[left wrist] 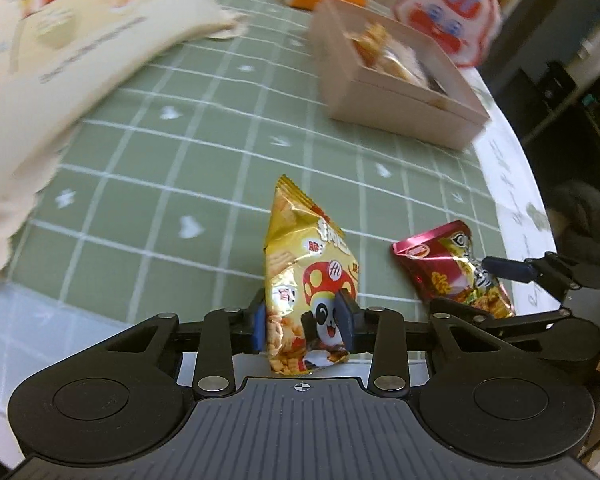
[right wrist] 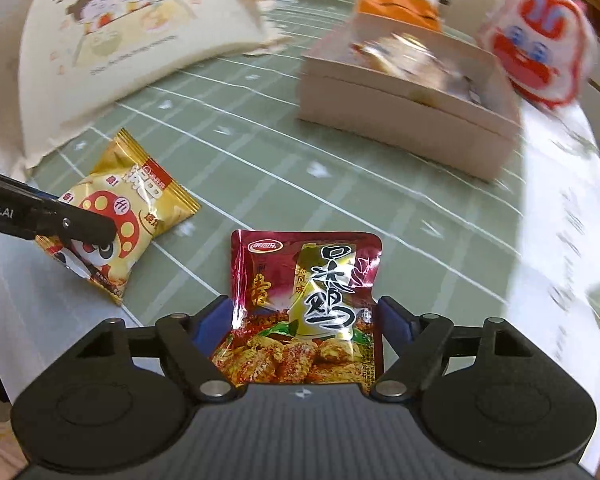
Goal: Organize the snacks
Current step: 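Grasp the yellow panda bag with the left tool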
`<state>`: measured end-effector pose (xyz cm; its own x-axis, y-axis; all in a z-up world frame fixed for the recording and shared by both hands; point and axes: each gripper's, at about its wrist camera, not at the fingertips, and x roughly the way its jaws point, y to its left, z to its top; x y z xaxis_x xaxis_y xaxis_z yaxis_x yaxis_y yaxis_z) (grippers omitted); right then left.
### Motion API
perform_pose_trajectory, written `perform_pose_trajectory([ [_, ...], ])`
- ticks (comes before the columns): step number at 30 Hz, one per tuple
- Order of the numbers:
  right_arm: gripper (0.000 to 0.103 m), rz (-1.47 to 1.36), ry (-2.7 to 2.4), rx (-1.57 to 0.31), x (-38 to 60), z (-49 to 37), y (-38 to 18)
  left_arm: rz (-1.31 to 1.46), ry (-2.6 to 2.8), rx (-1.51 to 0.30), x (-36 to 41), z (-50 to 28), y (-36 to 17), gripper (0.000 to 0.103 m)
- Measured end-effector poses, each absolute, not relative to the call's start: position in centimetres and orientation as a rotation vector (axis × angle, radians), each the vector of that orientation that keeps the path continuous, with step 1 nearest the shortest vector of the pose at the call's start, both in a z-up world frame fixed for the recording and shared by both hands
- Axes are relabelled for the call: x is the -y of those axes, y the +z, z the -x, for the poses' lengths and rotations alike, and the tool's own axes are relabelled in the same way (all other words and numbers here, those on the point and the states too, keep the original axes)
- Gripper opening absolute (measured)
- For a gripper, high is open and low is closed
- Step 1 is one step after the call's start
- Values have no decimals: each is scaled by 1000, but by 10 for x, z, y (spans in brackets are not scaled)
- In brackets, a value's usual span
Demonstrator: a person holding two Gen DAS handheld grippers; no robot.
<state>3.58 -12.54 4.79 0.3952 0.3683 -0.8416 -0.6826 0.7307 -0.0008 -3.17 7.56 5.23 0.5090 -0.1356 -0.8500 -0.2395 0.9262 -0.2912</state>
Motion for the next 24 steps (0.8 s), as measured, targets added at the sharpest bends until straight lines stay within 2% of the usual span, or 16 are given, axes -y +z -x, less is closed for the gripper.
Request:
perform_pose_trajectory([
  [2,81,351,667,-965,140,-38,46,388,61,-1039,-71,26,51,46],
  [4,87,308,665,-1007,152,-41,42,374,69,-1043,-67,17,47,54],
  [11,97,299,606,-979,157,-26,33,290,46,-1045,-48,-7,40,65],
  [15,103,274,576,-938,156,-19,27,266,43,-1041,-41,-13,39,65],
  [24,103,239,517,-911,154,-18,25,308,55,-1040,-43,-13,38,62],
])
